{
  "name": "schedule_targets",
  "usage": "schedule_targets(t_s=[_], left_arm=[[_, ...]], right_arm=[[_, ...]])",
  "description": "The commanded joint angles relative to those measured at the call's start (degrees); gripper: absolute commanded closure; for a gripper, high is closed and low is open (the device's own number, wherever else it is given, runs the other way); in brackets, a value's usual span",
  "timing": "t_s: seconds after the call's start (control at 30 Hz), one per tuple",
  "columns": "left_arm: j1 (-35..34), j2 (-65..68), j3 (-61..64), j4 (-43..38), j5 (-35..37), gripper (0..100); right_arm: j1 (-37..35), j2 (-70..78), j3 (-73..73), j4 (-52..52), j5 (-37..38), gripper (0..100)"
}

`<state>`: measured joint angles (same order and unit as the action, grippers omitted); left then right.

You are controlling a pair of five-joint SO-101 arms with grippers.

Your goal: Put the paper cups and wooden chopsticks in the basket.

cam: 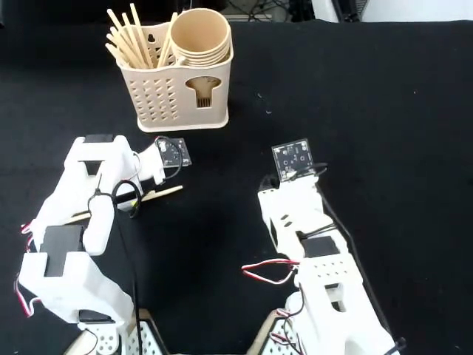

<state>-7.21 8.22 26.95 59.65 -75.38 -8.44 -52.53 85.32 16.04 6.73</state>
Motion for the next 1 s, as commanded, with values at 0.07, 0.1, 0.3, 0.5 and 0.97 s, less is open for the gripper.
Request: schedule_targets(t_s=[0.07, 0.1, 0.3, 0.5, 0.97], left_arm=[[-0.5, -0.4, 0.0, -0.8, 0.5, 91], [-0.5, -0.4, 0.1, -0.8, 0.5, 91], [0.3, -0.4, -0.3, 2.7, 0.5, 94], [0.4, -0.4, -0.3, 3.3, 0.5, 94], [1.2, -15.7, -0.1, 10.5, 4.6, 97]], right_arm=[[0.7, -0.8, -0.1, -1.2, -0.4, 98.1], [0.7, -0.8, -0.1, -1.2, -0.4, 98.1], [0.7, -0.8, -0.1, -1.2, -0.4, 98.1], [0.7, -0.8, -0.1, -1.2, -0.4, 98.1], [0.7, -0.8, -0.1, -1.2, -0.4, 98.1]])
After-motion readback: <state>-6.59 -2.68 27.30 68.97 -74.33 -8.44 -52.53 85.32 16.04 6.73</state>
